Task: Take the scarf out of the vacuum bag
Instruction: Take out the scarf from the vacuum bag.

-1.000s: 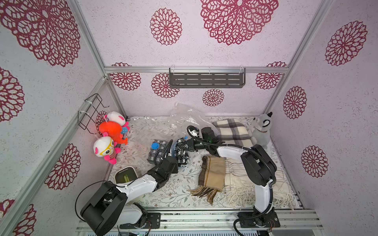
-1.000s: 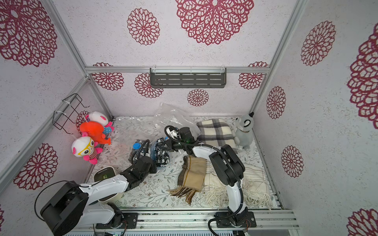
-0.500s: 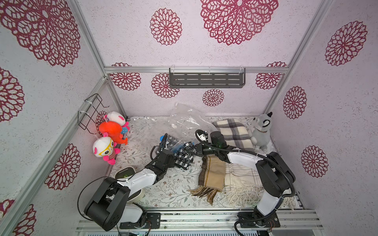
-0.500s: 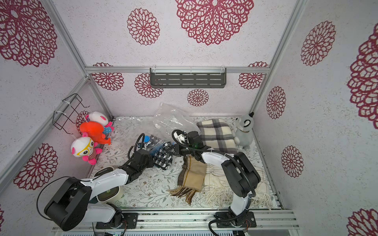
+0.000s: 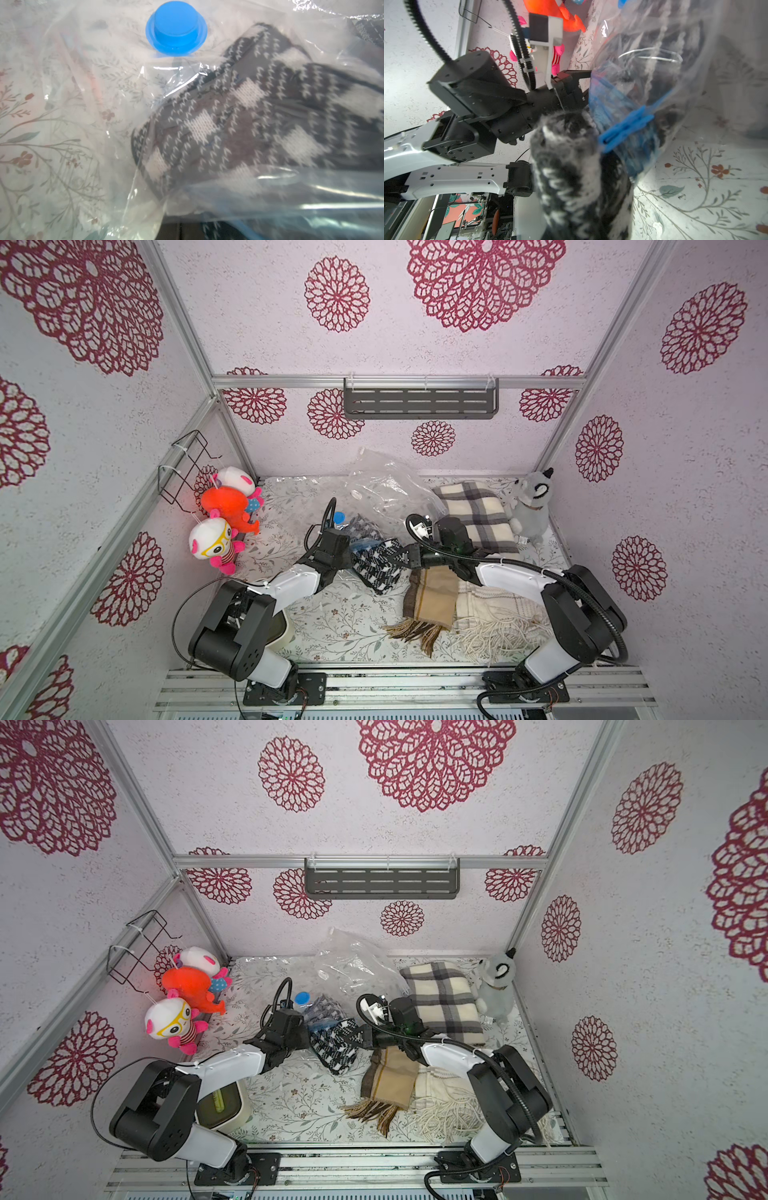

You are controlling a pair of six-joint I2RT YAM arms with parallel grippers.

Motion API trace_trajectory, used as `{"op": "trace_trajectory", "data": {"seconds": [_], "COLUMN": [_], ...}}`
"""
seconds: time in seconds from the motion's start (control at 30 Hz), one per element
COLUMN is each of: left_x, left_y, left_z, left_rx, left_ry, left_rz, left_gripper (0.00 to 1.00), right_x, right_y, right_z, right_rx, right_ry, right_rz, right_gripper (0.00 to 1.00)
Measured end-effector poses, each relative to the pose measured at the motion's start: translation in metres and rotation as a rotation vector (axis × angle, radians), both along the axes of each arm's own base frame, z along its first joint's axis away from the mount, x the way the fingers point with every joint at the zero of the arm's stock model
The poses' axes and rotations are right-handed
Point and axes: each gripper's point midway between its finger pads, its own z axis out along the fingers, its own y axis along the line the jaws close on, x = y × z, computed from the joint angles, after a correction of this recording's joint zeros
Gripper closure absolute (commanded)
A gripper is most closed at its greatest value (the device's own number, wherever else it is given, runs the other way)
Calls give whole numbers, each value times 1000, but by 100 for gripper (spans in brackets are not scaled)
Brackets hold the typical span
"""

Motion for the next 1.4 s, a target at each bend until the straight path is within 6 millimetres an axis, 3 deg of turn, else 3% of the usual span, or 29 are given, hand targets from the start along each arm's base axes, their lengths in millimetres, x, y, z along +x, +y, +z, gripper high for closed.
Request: {"op": "trace_trajectory", "data": {"seconds": [0.27, 0.47, 0.67, 0.8, 0.9, 1.1, 1.4], "left_x": [5, -4, 0, 3, 10, 18, 16], "left_y": [0, 13, 43, 45, 48, 55, 60], "left_z": [10, 19, 28, 28, 31, 34, 23], "left_rx": [6, 15, 9, 1, -10, -29, -21], "left_ry": [-1, -21, -34, -17, -6, 29, 98], "left_rz": [-1, 30, 101, 102, 111, 124, 132], "left_gripper": [100, 100, 100, 100, 100, 100, 100], "right_x": [-18, -23, -25, -32, -33, -47, -74], "right_y": [-16, -19, -23, -31, -37, -59, -80], "right_z": [16, 32, 34, 38, 32, -8, -24], "right_rx": [29, 55, 63, 75, 88, 80, 113], "right_ry": [-38, -69, -67, -78, -70, 2, 23], "right_rz": [-15, -10, -19, -28, -44, -102, -139], "right_gripper": [100, 100, 100, 100, 100, 100, 100]}}
